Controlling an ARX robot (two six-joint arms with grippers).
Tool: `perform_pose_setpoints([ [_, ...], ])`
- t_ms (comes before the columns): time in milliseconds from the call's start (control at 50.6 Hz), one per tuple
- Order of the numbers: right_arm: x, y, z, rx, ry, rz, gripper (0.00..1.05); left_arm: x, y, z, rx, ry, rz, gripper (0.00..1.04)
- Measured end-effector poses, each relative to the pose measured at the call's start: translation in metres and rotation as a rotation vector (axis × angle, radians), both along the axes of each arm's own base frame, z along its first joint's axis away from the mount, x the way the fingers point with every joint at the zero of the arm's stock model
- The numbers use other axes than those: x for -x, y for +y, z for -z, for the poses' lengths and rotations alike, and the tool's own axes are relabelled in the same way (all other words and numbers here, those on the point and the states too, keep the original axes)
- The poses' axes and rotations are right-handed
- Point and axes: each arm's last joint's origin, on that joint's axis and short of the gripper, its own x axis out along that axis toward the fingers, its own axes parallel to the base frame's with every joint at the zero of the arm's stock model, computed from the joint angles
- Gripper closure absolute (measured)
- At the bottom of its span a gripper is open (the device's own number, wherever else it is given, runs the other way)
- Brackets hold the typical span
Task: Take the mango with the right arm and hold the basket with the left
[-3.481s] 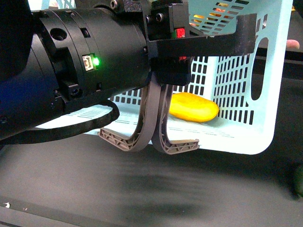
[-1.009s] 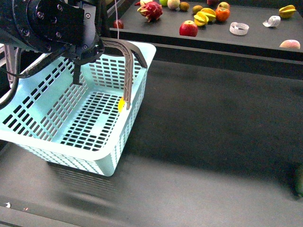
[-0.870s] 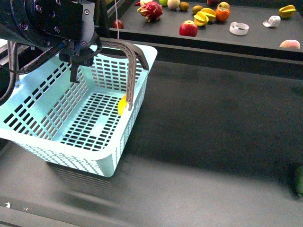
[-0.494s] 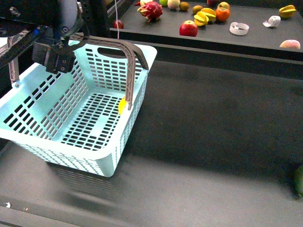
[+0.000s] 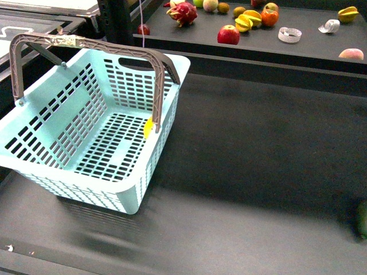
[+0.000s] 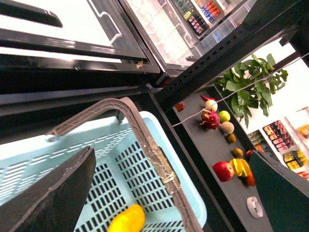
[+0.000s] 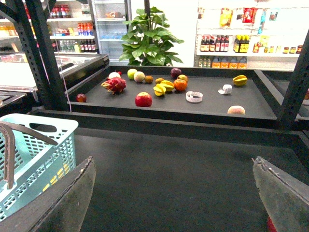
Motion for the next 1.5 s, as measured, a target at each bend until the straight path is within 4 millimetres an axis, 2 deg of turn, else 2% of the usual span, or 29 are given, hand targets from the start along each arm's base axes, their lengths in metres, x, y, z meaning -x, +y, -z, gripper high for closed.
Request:
perform_pose_setpoints([
  [119,0.000,0.000,0.000,0.000,0.000,0.000,0.08,0.048,0.015,-0.001,-0.040,0.007,-0.033,0.06],
  [237,0.000,0.000,0.000,0.000,0.000,0.000,0.08,0.079,0.028,-0.001,-0.050,0.000,-0.067,0.06],
  [593,0.000,0.000,0.000,0.000,0.000,0.000,0.08,0.082,0.031,-0.003,-0.067,-0.006,-0.050,0.07],
  [653,0.000,0.000,0.000,0.000,0.000,-0.001,0.08,0.085,0.036,0.000,-0.167,-0.026,0.156,0.17],
  [712,0.000,0.000,0.000,0.000,0.000,0.000,0.08,0.095,0.039,0.003,-0.409,-0.018,0.374,0.31],
  [771,0.000,0.000,0.000,0.000,0.000,0.000,0.08,0.103,0.040,0.004,-0.571,-0.011,0.461,0.44],
  [870,0.000,0.000,0.000,0.000,0.000,0.000,0.08,0.114,0.045,0.008,-0.680,0.013,0.472,0.64],
  [1048,0.000,0.000,0.000,0.000,0.000,0.000,0.08,0.130,0.057,0.015,-0.735,0.015,0.484,1.00],
  [1167,0.000,0.000,0.000,0.000,0.000,0.000,0.08,0.140,0.060,0.023,-0.736,0.036,0.469,1.01],
  [1503,0.000,0.000,0.000,0.000,0.000,0.000,0.08,0.156,0.060,0.014,-0.750,0.009,0.461,1.01],
])
